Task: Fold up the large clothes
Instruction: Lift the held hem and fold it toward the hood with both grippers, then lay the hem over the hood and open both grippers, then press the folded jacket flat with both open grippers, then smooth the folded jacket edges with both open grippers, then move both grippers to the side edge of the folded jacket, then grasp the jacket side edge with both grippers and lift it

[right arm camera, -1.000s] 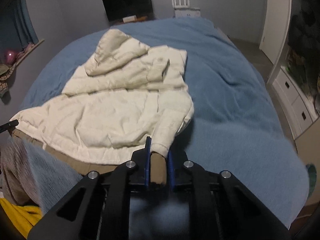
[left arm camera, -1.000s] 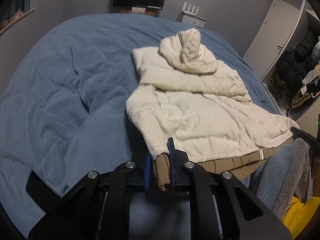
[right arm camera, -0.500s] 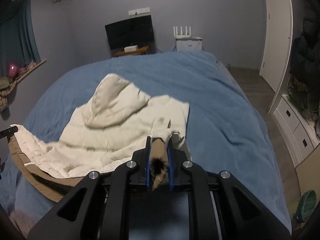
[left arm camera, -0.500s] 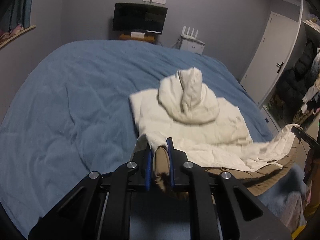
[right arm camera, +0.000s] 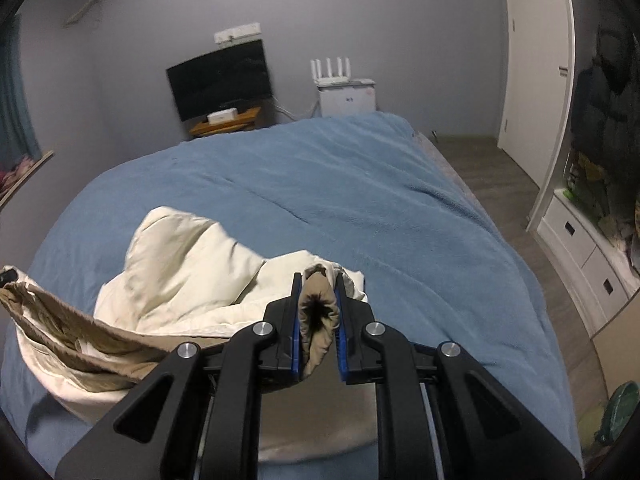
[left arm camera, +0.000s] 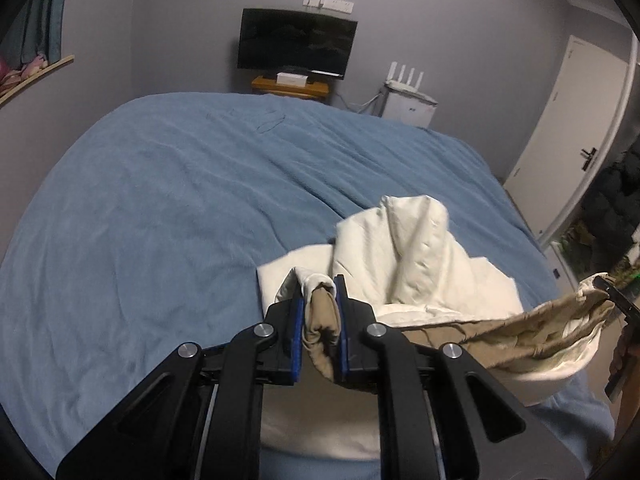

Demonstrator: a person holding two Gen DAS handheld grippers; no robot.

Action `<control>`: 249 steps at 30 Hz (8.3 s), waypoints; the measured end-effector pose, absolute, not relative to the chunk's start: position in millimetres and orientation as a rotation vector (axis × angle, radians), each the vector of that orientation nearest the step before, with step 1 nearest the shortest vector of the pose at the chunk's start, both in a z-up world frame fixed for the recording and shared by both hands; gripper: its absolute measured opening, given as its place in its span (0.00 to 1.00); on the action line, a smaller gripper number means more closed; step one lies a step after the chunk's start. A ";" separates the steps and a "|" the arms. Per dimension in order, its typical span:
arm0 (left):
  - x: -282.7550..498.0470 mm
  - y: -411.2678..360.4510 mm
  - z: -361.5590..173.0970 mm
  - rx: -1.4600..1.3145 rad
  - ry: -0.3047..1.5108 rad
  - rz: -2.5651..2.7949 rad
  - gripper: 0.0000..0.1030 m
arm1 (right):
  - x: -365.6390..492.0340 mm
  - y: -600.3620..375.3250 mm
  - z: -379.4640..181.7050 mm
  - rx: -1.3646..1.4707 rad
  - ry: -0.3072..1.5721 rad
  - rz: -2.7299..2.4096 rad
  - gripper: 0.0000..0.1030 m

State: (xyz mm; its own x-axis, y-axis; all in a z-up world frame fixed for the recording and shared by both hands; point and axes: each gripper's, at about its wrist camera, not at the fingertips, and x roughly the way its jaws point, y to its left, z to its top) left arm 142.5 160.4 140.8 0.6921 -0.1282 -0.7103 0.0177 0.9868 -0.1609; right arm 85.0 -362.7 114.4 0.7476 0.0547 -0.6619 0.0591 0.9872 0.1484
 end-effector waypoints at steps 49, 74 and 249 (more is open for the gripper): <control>105.6 60.4 -17.3 0.145 0.994 -0.198 0.94 | 54.5 -263.5 -16.4 0.034 0.971 0.190 0.76; 302.0 26.1 -25.4 0.192 0.980 -0.111 0.95 | 248.0 -215.7 -35.1 0.074 0.987 0.084 0.84; 197.7 168.9 -26.6 -0.086 0.819 -0.354 0.09 | 158.1 -352.1 7.8 0.125 0.779 0.247 0.07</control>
